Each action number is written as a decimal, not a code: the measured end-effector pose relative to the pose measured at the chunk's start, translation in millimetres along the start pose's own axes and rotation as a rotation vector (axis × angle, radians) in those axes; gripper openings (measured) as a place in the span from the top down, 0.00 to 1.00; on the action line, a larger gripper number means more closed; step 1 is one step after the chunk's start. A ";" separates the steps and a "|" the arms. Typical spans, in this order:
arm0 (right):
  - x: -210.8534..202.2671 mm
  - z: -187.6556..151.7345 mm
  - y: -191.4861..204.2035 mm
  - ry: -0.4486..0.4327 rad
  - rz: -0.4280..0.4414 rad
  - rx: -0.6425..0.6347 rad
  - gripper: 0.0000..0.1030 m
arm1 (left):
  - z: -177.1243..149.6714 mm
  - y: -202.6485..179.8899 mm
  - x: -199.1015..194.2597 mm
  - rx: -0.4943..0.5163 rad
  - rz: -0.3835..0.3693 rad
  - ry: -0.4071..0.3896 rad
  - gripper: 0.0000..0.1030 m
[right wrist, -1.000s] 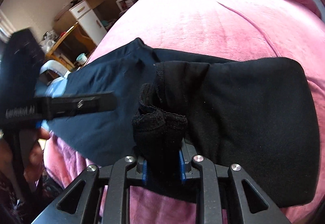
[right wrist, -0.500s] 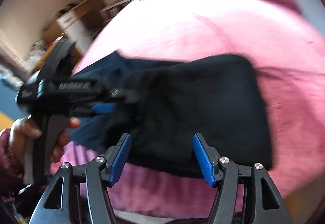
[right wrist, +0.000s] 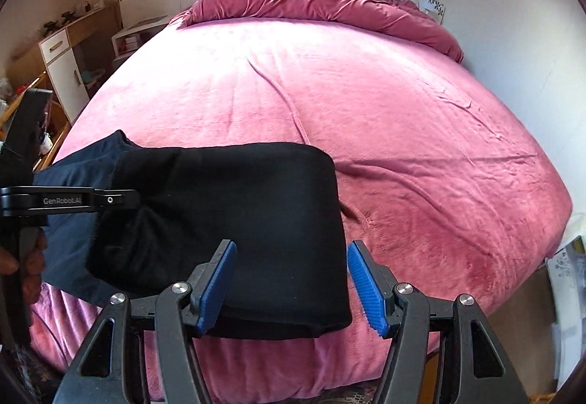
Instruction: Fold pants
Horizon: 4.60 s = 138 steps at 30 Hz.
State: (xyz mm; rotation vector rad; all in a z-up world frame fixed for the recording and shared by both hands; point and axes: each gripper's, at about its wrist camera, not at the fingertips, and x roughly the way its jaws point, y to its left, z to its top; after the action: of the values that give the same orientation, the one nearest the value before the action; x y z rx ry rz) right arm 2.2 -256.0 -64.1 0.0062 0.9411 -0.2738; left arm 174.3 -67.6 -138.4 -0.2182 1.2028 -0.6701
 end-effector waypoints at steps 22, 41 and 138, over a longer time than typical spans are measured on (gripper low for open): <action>19.9 -13.5 -9.6 0.095 0.031 0.013 0.38 | -2.5 -6.9 1.2 0.010 -0.020 -0.011 0.84; 69.3 -61.8 -74.5 0.210 0.187 0.307 0.29 | 26.3 -53.3 -38.2 0.042 -0.146 -0.051 0.85; 85.3 -26.5 127.3 0.093 0.334 -0.170 0.55 | -119.7 160.5 -188.4 -0.570 0.186 -0.367 0.49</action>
State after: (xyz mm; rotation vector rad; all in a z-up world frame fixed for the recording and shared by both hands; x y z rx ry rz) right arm 58.4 -149.3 -162.3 0.0200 1.0363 0.1171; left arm 86.3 191.7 -113.5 -0.6677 1.0168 -0.1009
